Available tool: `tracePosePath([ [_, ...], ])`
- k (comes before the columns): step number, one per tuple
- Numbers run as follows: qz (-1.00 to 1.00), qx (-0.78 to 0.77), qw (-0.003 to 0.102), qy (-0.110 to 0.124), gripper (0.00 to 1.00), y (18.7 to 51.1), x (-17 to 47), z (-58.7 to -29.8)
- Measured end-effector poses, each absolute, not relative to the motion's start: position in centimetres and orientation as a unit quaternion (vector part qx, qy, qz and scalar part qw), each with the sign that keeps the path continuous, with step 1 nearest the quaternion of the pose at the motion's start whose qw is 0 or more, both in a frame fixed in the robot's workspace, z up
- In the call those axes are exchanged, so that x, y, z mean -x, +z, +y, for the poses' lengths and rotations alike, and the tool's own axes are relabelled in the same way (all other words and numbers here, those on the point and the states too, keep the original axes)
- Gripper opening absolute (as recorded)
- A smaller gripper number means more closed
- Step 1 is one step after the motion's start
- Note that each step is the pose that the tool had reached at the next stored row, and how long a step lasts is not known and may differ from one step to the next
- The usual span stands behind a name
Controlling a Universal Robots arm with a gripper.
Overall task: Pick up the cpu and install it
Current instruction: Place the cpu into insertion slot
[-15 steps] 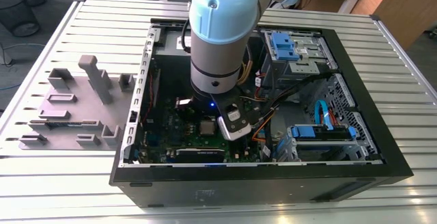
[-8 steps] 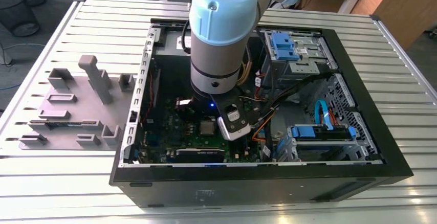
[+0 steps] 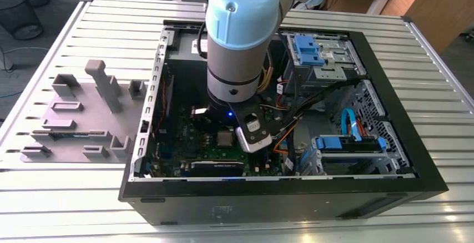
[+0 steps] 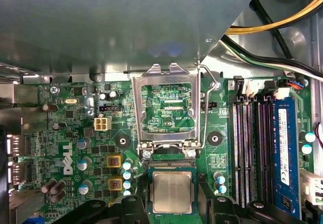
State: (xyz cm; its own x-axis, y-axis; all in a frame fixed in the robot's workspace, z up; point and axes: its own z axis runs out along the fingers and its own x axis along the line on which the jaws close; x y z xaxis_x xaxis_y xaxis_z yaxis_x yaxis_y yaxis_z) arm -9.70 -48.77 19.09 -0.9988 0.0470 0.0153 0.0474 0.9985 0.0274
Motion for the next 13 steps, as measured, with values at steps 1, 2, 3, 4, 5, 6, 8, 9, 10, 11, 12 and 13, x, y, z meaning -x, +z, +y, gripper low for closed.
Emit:
tracePosePath([
  [1,-1.000,0.024,0.007,-0.014,0.47,19.08,9.69,-48.76],
  [2,-1.000,0.024,0.007,-0.014,0.47,19.06,9.69,-48.71],
  [3,-1.000,0.024,0.007,-0.014,0.47,19.06,9.69,-48.67],
  [4,-1.000,0.024,0.007,-0.014,0.47,19.06,9.69,-48.66],
  [5,-1.000,0.024,0.007,-0.014,0.47,19.06,9.69,-48.66],
  [6,-1.000,0.024,0.007,-0.014,0.47,19.05,9.70,-48.66],
  [8,-1.000,0.024,0.007,-0.014,0.47,19.00,9.70,-48.66],
  [9,-1.000,0.024,0.007,-0.014,0.47,19.00,9.70,-48.66],
  [10,-1.000,0.024,0.007,-0.014,0.47,19.00,9.70,-48.66],
  [11,-1.000,0.024,0.007,-0.014,0.47,19.00,9.70,-48.66],
  [12,-1.000,0.024,0.007,-0.014,0.47,18.99,9.70,-48.65],
  [13,-1.000,0.024,0.007,-0.014,0.47,18.98,9.70,-48.65],
])
